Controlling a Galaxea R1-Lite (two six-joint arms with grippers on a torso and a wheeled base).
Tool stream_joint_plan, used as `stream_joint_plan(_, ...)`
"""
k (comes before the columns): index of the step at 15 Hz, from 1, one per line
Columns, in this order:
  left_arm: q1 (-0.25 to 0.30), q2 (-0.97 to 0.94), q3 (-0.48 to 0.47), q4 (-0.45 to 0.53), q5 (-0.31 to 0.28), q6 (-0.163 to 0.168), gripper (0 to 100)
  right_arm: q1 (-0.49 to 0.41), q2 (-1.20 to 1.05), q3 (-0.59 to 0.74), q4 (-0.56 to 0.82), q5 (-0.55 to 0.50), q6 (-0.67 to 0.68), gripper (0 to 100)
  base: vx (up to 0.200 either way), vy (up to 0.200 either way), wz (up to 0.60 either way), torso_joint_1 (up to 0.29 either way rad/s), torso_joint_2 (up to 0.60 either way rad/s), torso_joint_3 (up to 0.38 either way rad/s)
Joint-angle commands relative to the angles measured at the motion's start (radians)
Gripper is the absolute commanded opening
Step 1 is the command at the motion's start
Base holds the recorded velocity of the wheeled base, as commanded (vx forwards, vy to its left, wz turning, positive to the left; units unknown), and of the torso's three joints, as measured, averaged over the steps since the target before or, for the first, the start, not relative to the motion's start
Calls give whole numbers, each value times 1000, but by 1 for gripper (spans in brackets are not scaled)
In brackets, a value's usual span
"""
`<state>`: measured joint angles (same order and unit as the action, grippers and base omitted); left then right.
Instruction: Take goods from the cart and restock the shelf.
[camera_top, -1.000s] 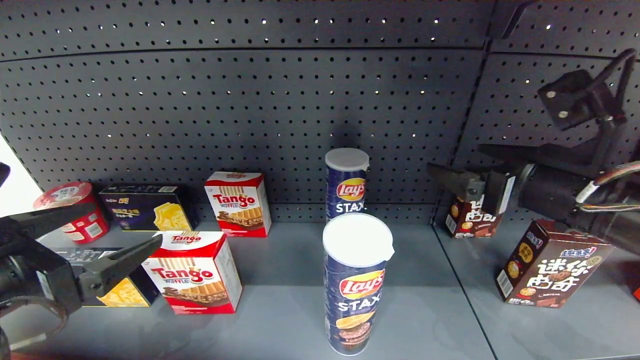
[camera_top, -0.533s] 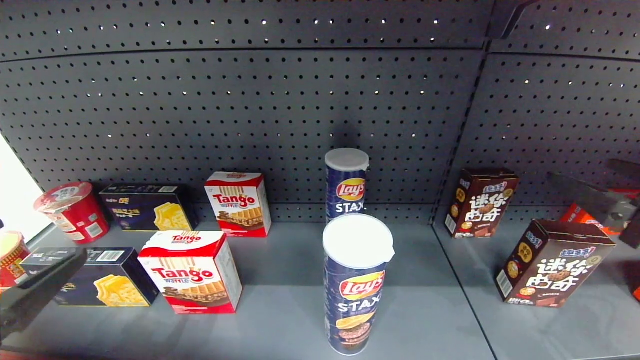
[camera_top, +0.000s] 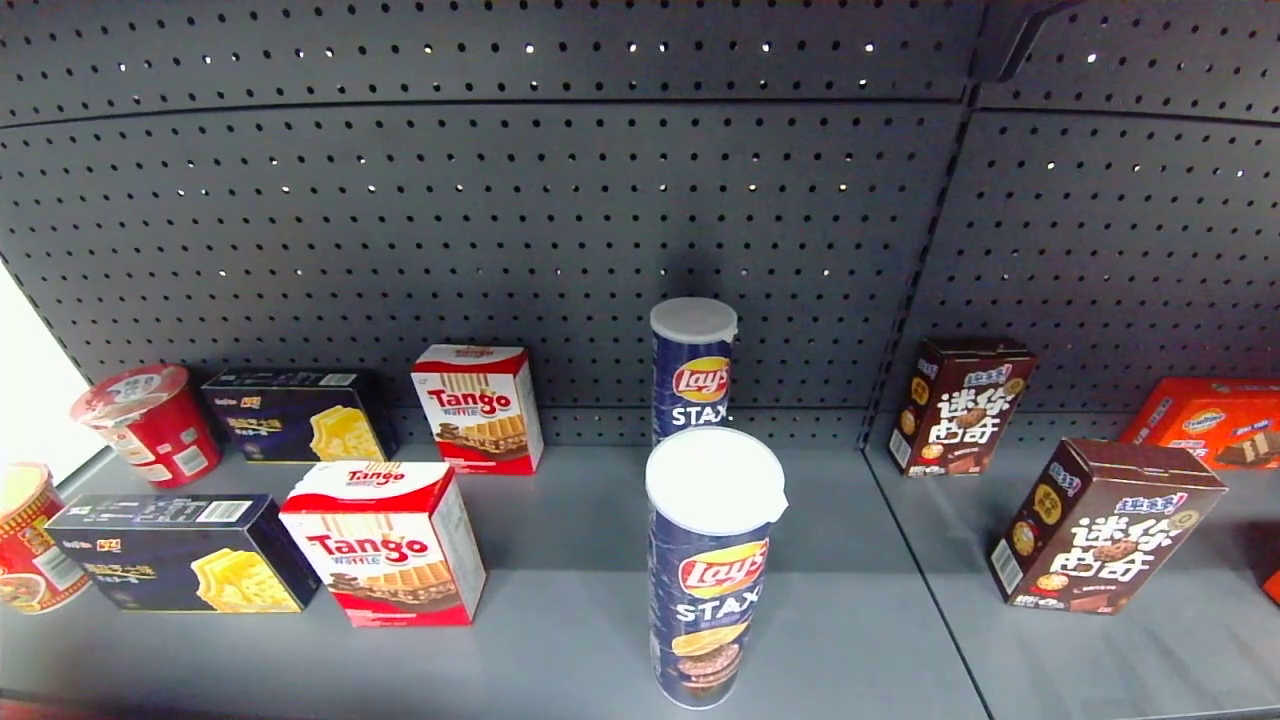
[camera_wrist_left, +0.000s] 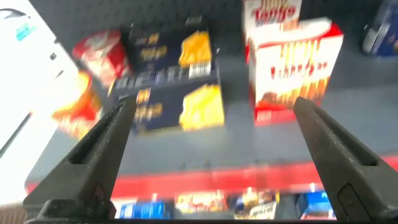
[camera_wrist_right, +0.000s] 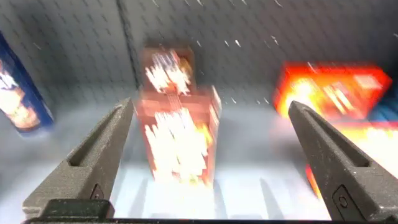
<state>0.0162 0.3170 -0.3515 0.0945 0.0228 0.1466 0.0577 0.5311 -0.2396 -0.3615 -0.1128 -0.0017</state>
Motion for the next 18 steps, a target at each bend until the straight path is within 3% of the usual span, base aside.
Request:
stream_joint_plan(1, 2, -165, 57, 34, 28, -1, 100, -33, -264, 57, 179, -42, -3, 100, 0, 0, 0, 0, 0, 0)
stream_joint_plan(5, -12, -297, 174, 27, 85, -1, 100, -90, -474, 88, 398, -50, 3, 100, 0, 0, 0, 0, 0, 0)
stream_joint_plan(8, -15, -305, 233, -2, 86, -12, 100, -90, -474, 152, 366, -36, -4, 100, 0, 0, 0, 0, 0, 0)
stream_joint_plan(10, -15, -306, 347, -137, 82, -16, 100, -88, -474, 240, 283, -42, 0, 100, 0, 0, 0, 0, 0, 0)
stream_joint_plan(11, -15, -306, 351, -160, 78, -15, 100, -88, -474, 238, 285, -45, 11, 100, 0, 0, 0, 0, 0, 0)
stream_joint_plan(12, -15, -306, 351, -150, 57, -15, 100, -88, -476, 240, 285, -61, 23, 100, 0, 0, 0, 0, 0, 0)
stream_joint_plan(14, -15, -306, 351, -147, -15, -33, 100, -88, -474, 240, 299, -229, 63, 100, 0, 0, 0, 0, 0, 0)
stream_joint_plan(15, -15, -305, 351, -140, -50, -50, 100, -79, -484, 237, 305, -228, 58, 100, 0, 0, 0, 0, 0, 0)
stream_joint_plan(16, -15, -306, 351, -116, -58, -50, 100, -47, -510, 238, 305, -82, -1, 100, 0, 0, 0, 0, 0, 0)
stream_joint_plan(17, -15, -306, 351, -110, -58, -51, 100, -45, -511, 240, 305, -36, -14, 100, 0, 0, 0, 0, 0, 0)
stream_joint_plan(18, -15, -306, 351, -96, -55, -53, 100, -56, -525, 240, 338, 177, -32, 100, 0, 0, 0, 0, 0, 0)
